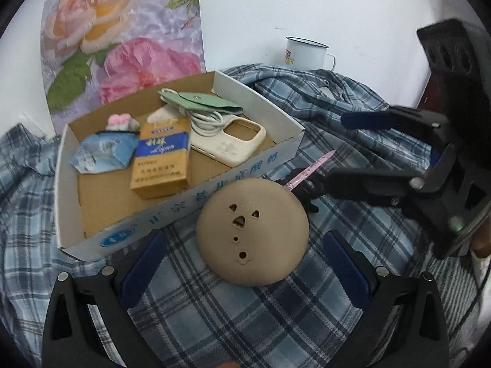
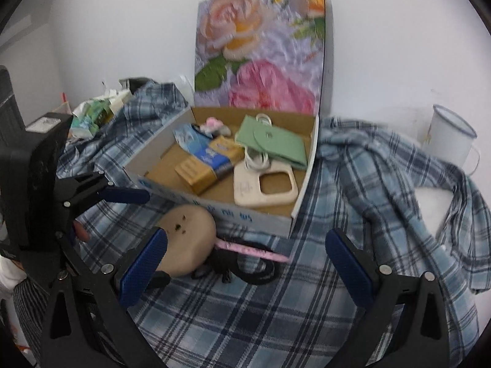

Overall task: Organize soft objects
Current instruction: 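Withdraw both grippers from the box toward the beige cushion, then grasp the beige round cushion with the left gripper while the right gripper grasps the black cable with pink tag, then lift the beige cushion and black cable up off the bed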

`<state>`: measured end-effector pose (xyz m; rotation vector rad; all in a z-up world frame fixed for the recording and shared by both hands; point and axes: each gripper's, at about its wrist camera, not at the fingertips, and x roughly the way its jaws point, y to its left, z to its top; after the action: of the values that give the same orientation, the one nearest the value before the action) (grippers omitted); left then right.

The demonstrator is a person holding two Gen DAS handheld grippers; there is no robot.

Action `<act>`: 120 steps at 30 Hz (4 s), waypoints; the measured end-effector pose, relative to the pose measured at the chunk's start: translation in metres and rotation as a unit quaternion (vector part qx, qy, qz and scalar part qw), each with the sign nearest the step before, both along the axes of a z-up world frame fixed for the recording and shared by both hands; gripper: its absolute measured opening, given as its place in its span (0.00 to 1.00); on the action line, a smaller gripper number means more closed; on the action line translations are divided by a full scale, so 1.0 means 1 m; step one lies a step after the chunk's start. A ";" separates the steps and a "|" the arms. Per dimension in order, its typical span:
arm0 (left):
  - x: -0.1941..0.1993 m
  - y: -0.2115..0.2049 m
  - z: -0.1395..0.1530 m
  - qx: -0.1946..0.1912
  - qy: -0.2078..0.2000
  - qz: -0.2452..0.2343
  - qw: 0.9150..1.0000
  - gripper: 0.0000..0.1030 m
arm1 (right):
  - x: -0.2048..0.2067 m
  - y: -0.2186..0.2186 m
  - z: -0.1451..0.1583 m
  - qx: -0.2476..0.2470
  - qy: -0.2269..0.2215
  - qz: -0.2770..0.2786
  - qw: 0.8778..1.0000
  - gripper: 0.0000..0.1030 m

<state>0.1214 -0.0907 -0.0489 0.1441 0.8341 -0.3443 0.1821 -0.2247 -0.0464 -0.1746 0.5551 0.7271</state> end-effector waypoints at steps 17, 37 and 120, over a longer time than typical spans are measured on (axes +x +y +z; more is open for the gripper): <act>0.019 0.010 -0.009 -0.072 0.046 -0.021 0.996 0.83 | 0.002 0.002 -0.005 -0.008 0.016 0.002 1.000 1.00; -0.006 0.033 0.003 -0.023 0.035 -0.020 0.999 0.78 | 0.005 0.018 -0.014 -0.048 0.027 0.008 0.998 1.00; -0.056 0.054 0.167 -0.046 -0.231 0.037 0.971 0.78 | -0.116 -0.003 0.154 0.122 -0.310 0.054 0.941 0.17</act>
<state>0.0656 -0.0370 0.1185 0.1010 0.3605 -0.2640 0.0665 -0.2281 0.1078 -0.1916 -0.1494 0.7932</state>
